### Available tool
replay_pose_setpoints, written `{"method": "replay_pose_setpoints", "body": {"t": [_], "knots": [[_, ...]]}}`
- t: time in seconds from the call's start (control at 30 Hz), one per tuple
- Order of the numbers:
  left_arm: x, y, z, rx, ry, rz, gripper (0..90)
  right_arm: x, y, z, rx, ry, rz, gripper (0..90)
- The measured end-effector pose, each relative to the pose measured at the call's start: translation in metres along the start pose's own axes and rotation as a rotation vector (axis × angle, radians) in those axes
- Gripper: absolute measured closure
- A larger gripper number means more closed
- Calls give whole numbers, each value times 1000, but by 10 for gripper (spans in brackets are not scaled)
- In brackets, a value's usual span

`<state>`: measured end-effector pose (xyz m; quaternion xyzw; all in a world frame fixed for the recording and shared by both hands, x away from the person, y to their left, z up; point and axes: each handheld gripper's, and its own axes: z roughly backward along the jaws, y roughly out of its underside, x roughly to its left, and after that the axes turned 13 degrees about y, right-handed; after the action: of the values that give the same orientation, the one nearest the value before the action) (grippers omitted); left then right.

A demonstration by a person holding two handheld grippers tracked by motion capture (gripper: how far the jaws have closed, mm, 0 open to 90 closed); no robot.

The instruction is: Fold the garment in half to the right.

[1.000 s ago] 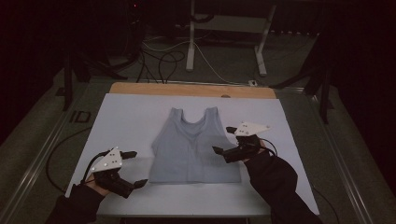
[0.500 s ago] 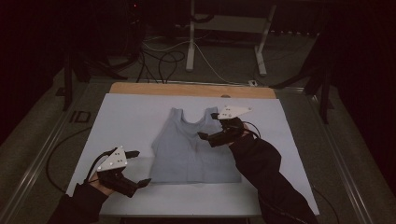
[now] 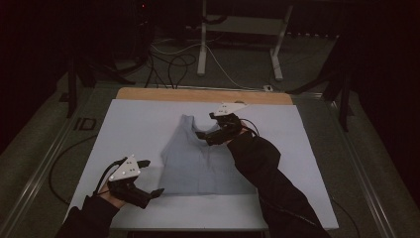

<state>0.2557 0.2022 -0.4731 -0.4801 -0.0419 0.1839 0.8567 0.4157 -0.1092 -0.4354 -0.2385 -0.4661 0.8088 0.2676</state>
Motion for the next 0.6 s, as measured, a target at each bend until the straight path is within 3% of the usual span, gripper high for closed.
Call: {"method": "replay_pose_setpoints", "body": {"t": [0.23, 0.6], "knots": [[-1, 0, -5, 6, -6, 2, 3, -2, -12, -20, 20, -11, -4, 95], [2, 0, -14, 30, 13, 40, 3, -1, -23, -56, 61, -16, 13, 95]]}}
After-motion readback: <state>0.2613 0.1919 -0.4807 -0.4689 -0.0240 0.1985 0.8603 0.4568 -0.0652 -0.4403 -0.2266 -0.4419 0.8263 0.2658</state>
